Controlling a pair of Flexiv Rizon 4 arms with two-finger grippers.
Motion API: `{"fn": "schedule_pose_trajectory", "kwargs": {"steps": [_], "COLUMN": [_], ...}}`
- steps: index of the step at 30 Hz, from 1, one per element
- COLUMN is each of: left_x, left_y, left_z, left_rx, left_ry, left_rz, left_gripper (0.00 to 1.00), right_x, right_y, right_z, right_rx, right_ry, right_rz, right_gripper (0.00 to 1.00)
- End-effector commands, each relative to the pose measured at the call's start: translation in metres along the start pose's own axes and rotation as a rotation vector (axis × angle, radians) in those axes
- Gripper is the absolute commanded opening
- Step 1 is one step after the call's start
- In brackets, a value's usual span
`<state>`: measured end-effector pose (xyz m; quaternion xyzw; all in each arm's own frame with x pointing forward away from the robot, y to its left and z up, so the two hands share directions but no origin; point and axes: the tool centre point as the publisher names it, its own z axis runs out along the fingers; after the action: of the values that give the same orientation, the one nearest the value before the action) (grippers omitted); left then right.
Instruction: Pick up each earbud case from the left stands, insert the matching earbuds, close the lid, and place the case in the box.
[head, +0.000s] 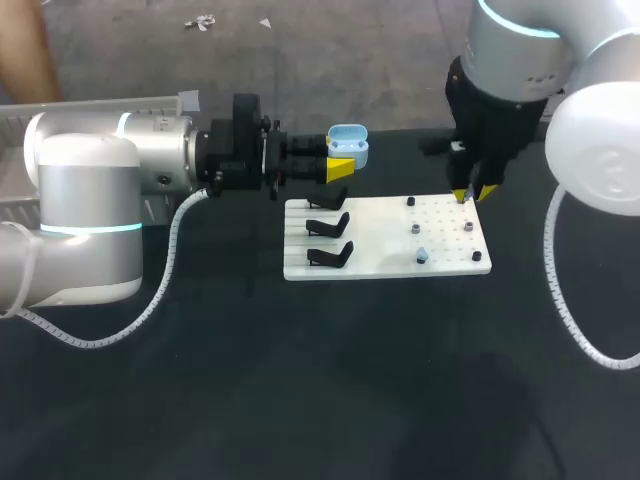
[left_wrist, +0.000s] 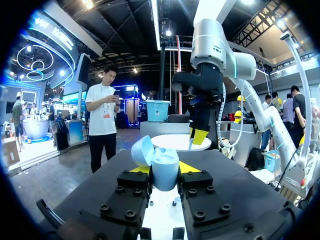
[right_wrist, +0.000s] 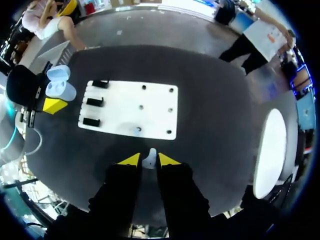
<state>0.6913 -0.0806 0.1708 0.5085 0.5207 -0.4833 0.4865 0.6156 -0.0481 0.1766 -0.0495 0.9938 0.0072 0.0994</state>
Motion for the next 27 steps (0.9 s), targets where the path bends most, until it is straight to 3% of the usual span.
{"fn": "schedule_pose_trajectory", "kwargs": {"steps": [1,2,17,27], "left_x": [0.001,0.001,0.001,0.001], "left_y": [-0.001,-0.001,-0.001,-0.001], "left_z": [0.000,0.000,0.000,0.000], "left_rx": [-0.005,-0.005,-0.005,-0.005], "left_ry": [-0.005,-0.005,-0.005,-0.005], "left_rz": [0.004,0.004,0.004,0.004], "left_gripper": [0.00,0.00,0.00,0.00], "right_x": [0.003,0.001,0.001,-0.028], "right_y": [0.016,0.021,0.021,0.047], "right_z": [-0.005,-0.004,-0.004,-0.029], "right_rx": [-0.017,-0.062,-0.062,-0.028], "right_ry": [-0.060,-0.064,-0.064,-0.028], "right_rz": [0.662,0.653,0.653,0.597], "right_gripper": [0.00,0.00,0.00,0.00]}}
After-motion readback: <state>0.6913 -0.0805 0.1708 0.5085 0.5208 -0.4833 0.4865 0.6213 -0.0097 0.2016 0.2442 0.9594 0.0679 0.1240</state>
